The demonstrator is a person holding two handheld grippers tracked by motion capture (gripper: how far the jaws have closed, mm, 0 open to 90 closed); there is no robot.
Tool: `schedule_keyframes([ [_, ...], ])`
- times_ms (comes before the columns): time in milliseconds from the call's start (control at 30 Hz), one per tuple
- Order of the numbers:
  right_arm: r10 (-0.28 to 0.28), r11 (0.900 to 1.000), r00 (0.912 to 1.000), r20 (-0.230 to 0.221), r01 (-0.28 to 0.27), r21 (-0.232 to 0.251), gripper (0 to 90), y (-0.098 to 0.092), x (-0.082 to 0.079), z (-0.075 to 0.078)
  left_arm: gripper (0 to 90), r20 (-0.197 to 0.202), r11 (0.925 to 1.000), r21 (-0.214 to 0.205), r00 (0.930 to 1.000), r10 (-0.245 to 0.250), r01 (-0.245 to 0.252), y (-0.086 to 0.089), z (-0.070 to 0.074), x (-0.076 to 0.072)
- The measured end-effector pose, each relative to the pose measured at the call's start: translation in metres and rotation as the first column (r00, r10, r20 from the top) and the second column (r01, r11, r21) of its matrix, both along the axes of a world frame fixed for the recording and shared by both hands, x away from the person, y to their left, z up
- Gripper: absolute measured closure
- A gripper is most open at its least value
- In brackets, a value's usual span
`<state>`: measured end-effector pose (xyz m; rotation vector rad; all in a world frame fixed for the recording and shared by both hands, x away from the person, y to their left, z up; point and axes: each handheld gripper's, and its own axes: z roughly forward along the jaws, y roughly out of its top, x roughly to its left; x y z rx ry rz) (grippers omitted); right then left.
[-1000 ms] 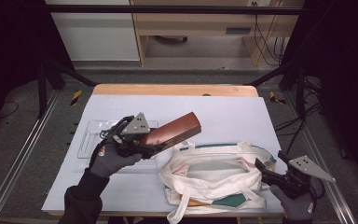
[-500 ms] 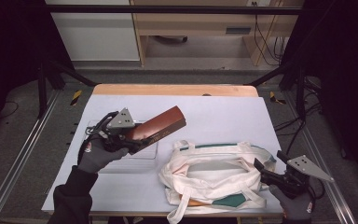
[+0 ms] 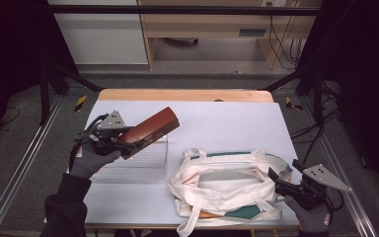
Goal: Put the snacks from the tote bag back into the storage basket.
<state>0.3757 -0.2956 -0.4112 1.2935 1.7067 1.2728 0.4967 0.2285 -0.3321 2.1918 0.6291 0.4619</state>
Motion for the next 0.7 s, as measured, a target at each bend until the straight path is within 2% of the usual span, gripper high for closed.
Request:
schedule_keyframes([
  [433,0.001,1.0000,1.0000,0.002,-0.001,-0.005,11.9,0.000,0.001,-0.001,42.8,-0.020,0.9994,0.022,0.9994,0.027,-0.026,0.027,-0.011,0.011],
  [700,0.001,1.0000,1.0000,-0.002,-0.001,0.000,11.8,0.001,0.001,-0.001,42.8,-0.043,0.9978,0.031,0.9973,0.060,-0.059,0.044,-0.024,0.015],
])
